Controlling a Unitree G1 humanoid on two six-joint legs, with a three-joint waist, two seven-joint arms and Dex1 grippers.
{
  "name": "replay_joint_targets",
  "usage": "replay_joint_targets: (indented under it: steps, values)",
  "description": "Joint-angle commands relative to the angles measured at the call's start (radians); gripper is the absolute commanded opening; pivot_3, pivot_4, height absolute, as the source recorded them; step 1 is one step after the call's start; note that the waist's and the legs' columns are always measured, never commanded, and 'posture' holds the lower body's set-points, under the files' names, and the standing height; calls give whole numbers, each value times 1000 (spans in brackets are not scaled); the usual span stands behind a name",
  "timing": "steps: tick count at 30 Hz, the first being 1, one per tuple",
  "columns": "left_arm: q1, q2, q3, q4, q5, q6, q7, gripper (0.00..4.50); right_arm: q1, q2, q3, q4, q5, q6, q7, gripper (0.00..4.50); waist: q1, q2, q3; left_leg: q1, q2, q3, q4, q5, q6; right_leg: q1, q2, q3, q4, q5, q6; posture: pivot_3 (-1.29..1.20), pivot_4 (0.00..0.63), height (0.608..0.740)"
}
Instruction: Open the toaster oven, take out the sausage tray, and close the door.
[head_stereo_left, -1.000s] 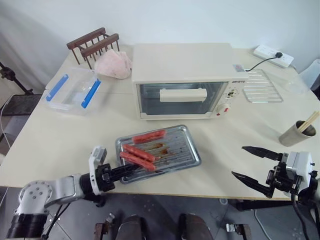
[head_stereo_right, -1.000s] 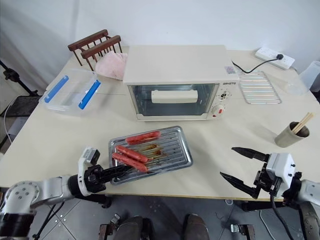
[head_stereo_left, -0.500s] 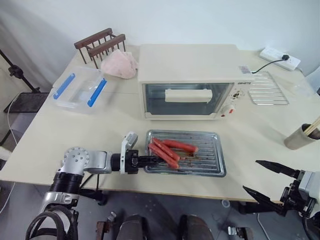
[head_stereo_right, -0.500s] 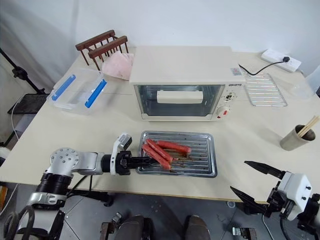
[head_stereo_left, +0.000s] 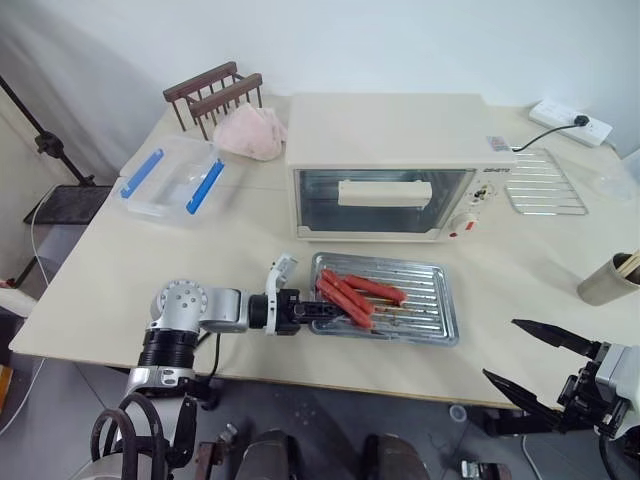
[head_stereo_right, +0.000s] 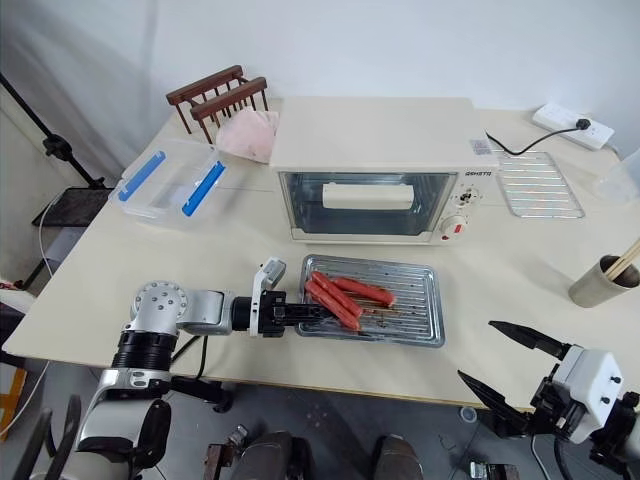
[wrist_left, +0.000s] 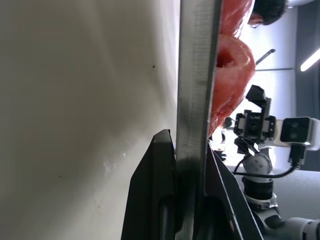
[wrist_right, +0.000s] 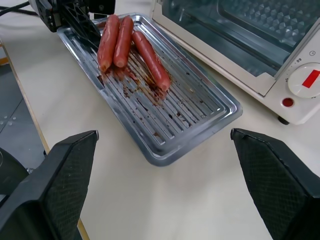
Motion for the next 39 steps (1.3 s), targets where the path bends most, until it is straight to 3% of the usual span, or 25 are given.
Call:
replay_joint_targets:
  steps: [1, 9, 14, 20, 25, 30, 35, 39]
  values:
    - [33, -35, 1, 13, 87, 17, 45, 906, 2, 5, -9, -23, 8, -12, -6, 4500, -1, 0, 0, 3, 1, 0, -1, -1, -1, 3, 0, 0, -1, 0, 0, 0, 150, 740]
    - [59, -49, 30, -40, 160, 14, 25, 3255, -12, -1, -3, -20, 8, -6, -9, 4500, -1, -1, 0, 5, 2, 0, -2, -4, -4, 6, 0, 0, -3, 0, 0, 0, 150, 740]
    - [106, 75, -3, -181, 154, -75, -138, 4486, -22, -9, 9, -9, 7, -7, 9, 4500, -16, -1, 1, 5, 3, 0, -2, -5, -6, 5, 2, 0, -3, 0, 0, 0, 150, 740]
    - [179, 366, -126, -317, 236, -235, -402, 4486, -51, -26, 18, 19, 12, -2, 40, 4500, -58, -5, 3, 11, 4, -1, -8, -4, -11, 4, 5, 1, 0, -3, -5, 0, 150, 740]
    - [311, 530, -96, -346, 407, -716, -733, 4486, -114, -62, -2, 89, -5, -13, 45, 4500, -61, -5, 4, 8, 4, 1, -17, 1, -10, -7, 5, 5, 2, -4, -7, 0, 150, 740]
    - [424, 579, -28, -322, 523, -1071, -928, 4486, -157, -107, 24, 123, 58, 33, 127, 4500, -50, -6, 5, 3, 4, 2, -19, 0, -9, -13, 4, 4, 1, -5, -9, 0, 150, 740]
    - [495, 567, 71, -228, 658, -1482, -995, 4486, -274, -120, 92, 176, 58, 50, 147, 4500, -55, -11, 8, 2, 3, 4, -18, -2, -5, -13, 2, 3, -1, -4, -8, 0, 150, 740]
    - [484, 549, 96, -212, 657, -1507, -981, 4486, -328, -112, 117, 215, 36, 34, 145, 4500, -54, -11, 8, 2, 4, 5, -18, -3, -5, -13, 2, 1, 0, -4, -7, 0, 150, 740]
